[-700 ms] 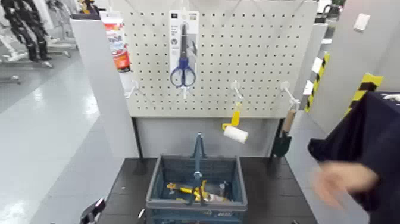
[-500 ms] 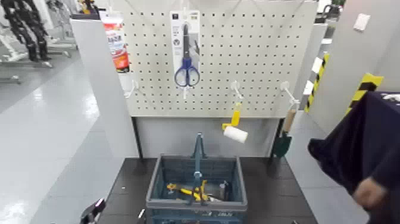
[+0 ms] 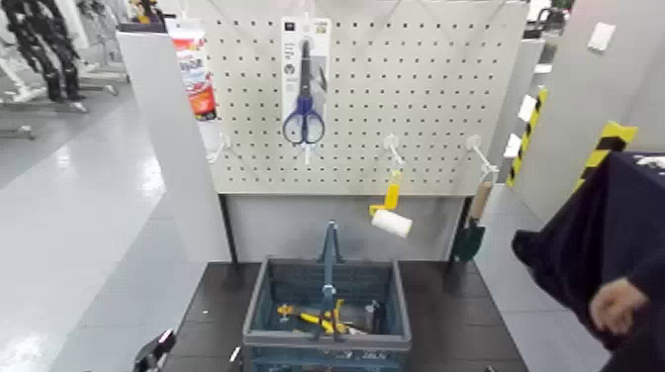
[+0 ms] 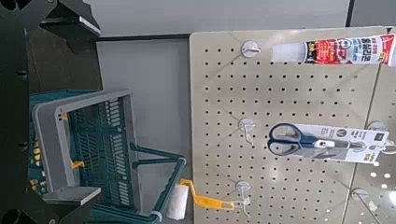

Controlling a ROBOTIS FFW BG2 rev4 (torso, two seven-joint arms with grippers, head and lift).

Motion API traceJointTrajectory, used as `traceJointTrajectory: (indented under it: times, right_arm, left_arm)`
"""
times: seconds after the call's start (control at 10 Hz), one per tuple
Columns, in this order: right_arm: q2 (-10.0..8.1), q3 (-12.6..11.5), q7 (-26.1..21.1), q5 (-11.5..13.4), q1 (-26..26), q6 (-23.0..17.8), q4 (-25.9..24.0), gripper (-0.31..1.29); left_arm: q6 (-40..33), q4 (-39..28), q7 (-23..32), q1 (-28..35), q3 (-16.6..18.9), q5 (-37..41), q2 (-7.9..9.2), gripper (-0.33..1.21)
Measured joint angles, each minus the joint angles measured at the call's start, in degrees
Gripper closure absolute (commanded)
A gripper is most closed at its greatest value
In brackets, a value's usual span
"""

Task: Put the red glue tube into the crate.

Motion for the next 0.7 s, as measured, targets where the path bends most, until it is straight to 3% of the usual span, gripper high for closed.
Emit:
traceJointTrajectory:
  times: [0.3,0.7]
  right_arm:
    - [-0.03,0.05,0.02,0.0,-0.01,0.02,0.0,0.13]
    - [-0.04,0.21,0.09,0.0,-0.01,0.01,-0.09,0.13]
  left_arm:
    - [0.89,-0.11,0.06,-0.82,0.43,0.57,-0.05,0.11]
    - [9.78,-1.99,-5.38,-7.79,4.97,3.62,0.55,0.11]
